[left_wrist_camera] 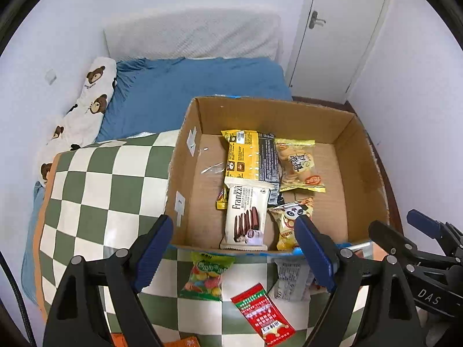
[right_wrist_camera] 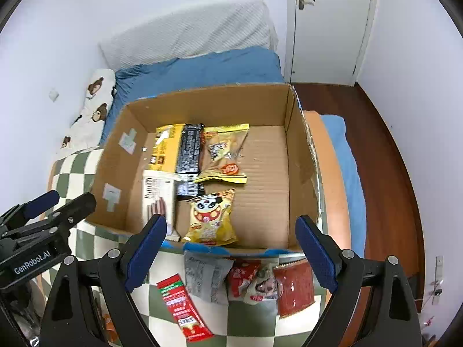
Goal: Organize snacks
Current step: 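Grasp the orange packet with the left tool while the right tool grasps the red stick packet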
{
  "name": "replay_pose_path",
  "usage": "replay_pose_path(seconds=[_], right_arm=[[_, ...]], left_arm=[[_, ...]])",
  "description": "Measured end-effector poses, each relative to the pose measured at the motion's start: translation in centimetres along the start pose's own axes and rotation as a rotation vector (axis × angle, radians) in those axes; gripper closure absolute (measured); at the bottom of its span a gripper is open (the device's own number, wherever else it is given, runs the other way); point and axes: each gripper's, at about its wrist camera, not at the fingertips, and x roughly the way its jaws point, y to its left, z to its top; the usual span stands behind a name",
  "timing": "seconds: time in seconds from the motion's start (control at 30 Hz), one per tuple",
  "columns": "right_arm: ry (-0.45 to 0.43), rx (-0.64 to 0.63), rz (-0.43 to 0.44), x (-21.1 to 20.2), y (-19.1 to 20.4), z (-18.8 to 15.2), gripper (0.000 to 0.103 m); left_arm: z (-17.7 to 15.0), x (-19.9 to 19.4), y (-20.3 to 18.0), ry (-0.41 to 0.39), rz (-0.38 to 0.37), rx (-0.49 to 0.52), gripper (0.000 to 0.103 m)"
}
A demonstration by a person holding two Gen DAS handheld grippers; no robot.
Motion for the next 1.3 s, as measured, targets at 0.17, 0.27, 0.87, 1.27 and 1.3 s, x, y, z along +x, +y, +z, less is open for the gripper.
replay_pose_path(seconds=[0.17,0.27,0.87,1.27,1.3], right_arm=[[-0.031,0.003,0.027,-2.6,0.7,-1.2,0.010],[0.005,0.006,0.082,-3.2,1.3,-2.6,0.010],[0.445,-0.126,0.165,8.7,5.6,-17.5,0.010],[0.479,-0.159,0.083,14.2,7.0,-17.9,0.010],[0.475,-0.164,0.073,14.7,7.4,-17.8,0.010]], left_arm=[[-1.2,-2.1,0.0,-0.032,0.000,-0.004,0.018],[-2.4,-3.1,1.0,-0.025,-0.002,-0.026,0.018],[-23.7,7.5,5.5,0.484,0.143,0.438,0.018],[-20.4,13.1,10.5,0.529,0.062,-0.063,0.018],[-20.2,12.9,10.8,0.530,0.036,-0.088,0.018]])
